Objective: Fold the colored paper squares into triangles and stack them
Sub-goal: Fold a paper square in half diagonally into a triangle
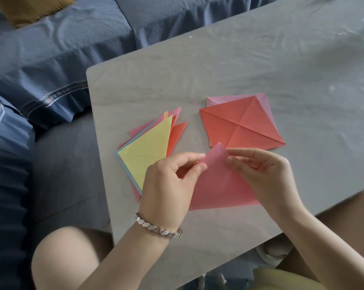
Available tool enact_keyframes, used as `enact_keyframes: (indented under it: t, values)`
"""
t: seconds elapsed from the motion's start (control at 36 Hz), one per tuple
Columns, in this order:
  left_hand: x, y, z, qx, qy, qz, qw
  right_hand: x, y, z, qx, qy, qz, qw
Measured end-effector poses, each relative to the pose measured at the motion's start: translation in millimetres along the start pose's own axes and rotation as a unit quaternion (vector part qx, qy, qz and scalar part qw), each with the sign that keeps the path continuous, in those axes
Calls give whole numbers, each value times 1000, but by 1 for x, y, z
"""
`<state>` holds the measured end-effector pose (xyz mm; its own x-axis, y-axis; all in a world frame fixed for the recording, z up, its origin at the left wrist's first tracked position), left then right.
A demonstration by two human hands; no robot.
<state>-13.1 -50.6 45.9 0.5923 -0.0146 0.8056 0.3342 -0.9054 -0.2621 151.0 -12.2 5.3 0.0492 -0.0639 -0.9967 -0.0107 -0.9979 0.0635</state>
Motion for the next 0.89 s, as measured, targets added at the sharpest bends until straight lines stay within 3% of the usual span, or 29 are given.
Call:
enact_keyframes:
  t: [0.89]
  values:
    - [11,6,-6,9,-21,35,999,-2,4,2,-32,6,4,999]
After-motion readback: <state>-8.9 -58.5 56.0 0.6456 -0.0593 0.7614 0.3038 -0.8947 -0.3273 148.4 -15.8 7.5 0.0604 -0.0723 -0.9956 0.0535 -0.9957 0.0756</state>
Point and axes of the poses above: each hand's wrist, its own y-axis away from the middle knuckle, its own z-axis out of the palm, x = y × z, the point moved 10 cm from there along -y, towards the middle knuckle, and after that the axes turned 6 degrees about x, right-handed, at the moved point
